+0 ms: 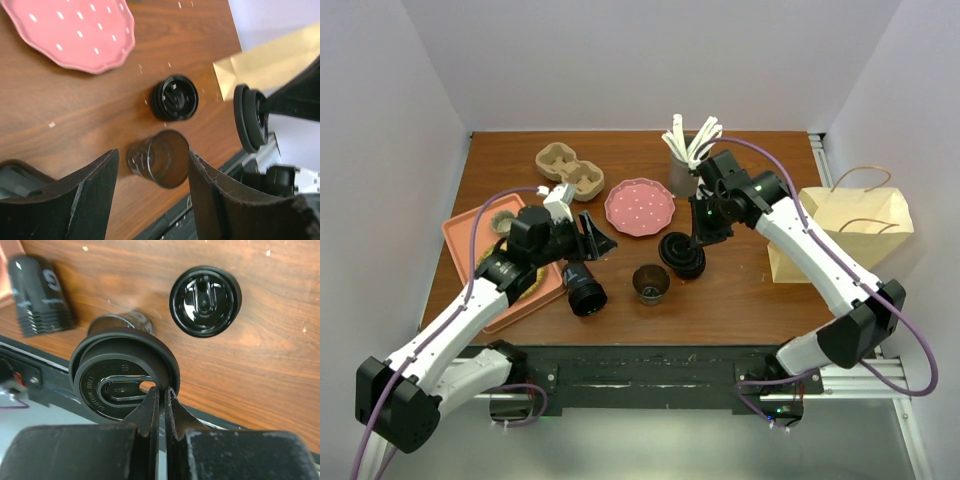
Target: Pack the takeout coffee
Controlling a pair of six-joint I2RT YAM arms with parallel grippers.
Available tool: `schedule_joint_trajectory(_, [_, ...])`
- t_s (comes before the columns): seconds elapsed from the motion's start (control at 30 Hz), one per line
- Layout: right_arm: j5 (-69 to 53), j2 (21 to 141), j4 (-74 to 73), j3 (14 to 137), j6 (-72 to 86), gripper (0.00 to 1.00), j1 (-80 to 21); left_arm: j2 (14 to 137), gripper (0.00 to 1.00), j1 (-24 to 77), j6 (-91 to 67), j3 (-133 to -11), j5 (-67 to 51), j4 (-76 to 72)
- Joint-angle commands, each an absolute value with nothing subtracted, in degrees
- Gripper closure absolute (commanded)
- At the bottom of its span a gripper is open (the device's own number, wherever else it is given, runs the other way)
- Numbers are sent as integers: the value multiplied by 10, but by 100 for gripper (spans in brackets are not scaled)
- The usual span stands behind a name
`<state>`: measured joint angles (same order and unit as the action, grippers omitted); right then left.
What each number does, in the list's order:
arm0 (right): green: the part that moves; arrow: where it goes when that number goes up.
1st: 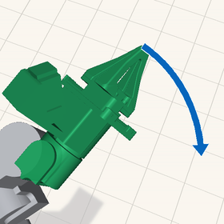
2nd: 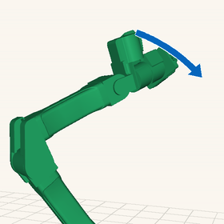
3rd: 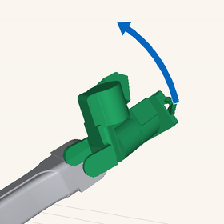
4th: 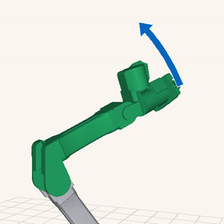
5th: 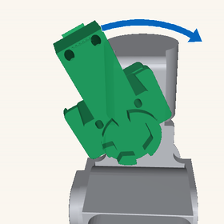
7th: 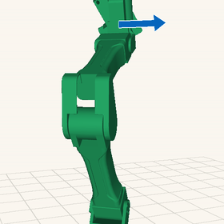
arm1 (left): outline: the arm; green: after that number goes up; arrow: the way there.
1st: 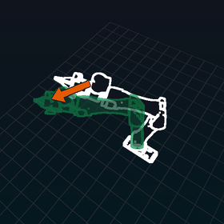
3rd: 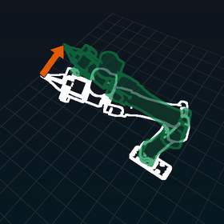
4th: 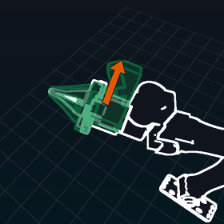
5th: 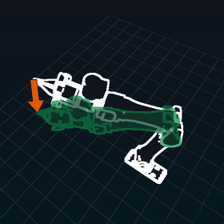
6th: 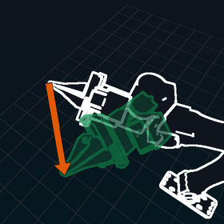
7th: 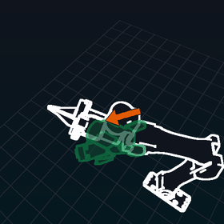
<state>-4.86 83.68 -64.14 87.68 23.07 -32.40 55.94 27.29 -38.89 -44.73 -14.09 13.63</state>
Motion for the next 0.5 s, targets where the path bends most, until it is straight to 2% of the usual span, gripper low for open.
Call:
schedule_joint_trajectory(0.0, [-16, 842, -665, 891, 244, 100, -372, 548, 37, 258, -410, -387, -245, 47])
schedule_joint_trajectory(0.17, [-1, 883, -646, 888, 271, 100, -426, 567, 37, 258, -420, -363, -289, 17])
schedule_joint_trajectory(0.47, [40, 942, -628, 897, 272, 100, -455, 588, 39, 258, -388, -370, -276, 48])
